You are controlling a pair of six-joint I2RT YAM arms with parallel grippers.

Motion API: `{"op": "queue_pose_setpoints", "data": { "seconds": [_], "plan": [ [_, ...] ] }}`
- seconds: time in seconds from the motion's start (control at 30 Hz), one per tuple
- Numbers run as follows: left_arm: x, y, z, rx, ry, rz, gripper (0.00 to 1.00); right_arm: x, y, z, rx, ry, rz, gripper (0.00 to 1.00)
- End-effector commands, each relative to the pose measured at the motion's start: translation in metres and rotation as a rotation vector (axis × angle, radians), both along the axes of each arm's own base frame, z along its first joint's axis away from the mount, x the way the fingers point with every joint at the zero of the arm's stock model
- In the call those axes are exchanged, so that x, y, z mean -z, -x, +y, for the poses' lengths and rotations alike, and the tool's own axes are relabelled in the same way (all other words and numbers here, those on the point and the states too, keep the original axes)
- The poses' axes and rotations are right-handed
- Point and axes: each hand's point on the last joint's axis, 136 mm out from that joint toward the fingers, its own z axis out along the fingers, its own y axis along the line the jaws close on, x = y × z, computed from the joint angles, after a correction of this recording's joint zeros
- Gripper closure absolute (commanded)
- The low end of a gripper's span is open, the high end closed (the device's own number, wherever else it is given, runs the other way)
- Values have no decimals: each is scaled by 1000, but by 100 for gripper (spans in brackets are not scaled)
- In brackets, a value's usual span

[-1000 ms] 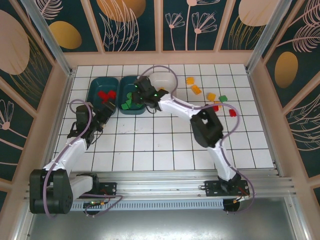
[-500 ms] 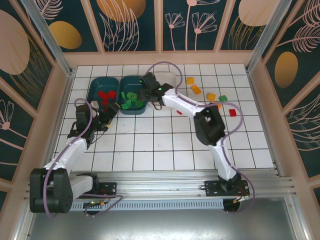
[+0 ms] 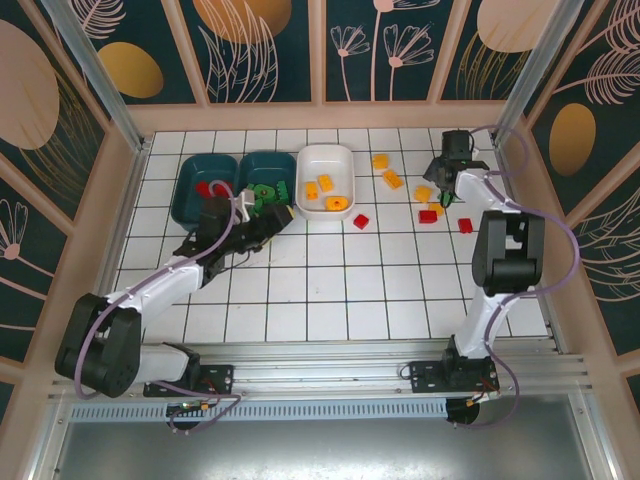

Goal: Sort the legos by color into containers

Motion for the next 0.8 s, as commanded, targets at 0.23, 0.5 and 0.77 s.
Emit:
{"op": "queue_pose_setpoints", "data": {
  "seconds": [0.23, 0.5, 0.77],
  "plan": [
    [-29, -7, -7, 5, -5, -115, 2, 65, 0, -22, 201, -85, 113, 31],
    [-27, -7, -6, -2, -16, -111, 2, 87, -12, -29, 214, -154, 120, 40],
    [-25, -7, -5, -3, -26, -106, 2, 90, -15, -27, 199, -148, 125, 52]
  ]
}}
